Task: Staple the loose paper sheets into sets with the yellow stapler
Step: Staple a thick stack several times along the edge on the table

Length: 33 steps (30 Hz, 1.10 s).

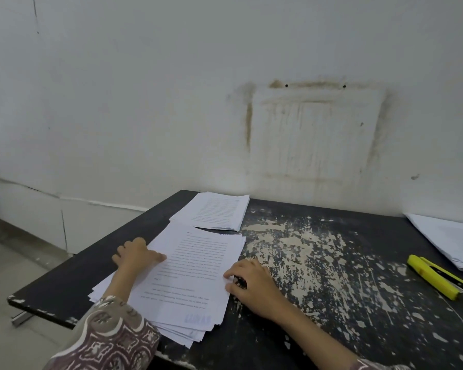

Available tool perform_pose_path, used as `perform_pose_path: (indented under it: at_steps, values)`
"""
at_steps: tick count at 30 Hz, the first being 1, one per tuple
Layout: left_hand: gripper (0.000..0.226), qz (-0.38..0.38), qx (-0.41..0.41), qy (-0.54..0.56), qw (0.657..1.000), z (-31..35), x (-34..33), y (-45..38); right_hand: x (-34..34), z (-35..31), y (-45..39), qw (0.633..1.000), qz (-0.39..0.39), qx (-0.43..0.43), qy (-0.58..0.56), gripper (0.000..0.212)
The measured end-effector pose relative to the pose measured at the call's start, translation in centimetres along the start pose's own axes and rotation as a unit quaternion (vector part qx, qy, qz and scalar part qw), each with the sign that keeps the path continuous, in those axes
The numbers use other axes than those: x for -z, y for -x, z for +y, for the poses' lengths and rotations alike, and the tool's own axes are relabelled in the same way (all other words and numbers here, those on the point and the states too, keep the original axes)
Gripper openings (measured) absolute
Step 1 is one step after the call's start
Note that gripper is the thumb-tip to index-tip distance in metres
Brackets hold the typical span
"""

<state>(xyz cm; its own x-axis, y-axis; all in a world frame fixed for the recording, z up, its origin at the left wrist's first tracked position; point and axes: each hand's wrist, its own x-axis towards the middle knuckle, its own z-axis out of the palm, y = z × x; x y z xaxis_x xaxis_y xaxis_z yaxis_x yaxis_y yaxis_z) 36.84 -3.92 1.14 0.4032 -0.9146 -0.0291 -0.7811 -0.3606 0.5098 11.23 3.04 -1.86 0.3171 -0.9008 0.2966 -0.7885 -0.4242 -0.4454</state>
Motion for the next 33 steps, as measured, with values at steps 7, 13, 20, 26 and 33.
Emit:
perform_pose_path:
  at_steps: [7,13,20,26,33]
  values:
    - [0.049,-0.029,0.011,0.079,0.996,-0.6,0.3,-1.8,-0.2,0.1,-0.1,1.000,0.009,0.007,0.003,0.030]
    - [0.049,-0.040,-0.007,0.123,0.992,-0.4,0.0,-2.3,-0.1,0.0,-0.2,1.000,0.007,0.008,0.005,0.030]
    - [0.054,-0.017,0.004,0.039,0.999,0.6,-0.6,-2.6,-0.1,0.0,-0.1,1.000,0.004,0.006,0.008,0.030]
    - [0.054,-0.016,0.006,0.018,1.000,0.8,-0.6,-2.6,-0.1,-0.1,0.0,1.000,0.004,0.007,0.008,0.030]
    - [0.040,-0.036,0.003,0.157,0.987,0.1,-0.1,-3.3,0.1,-0.2,0.1,1.000,-0.001,0.005,0.003,0.030]
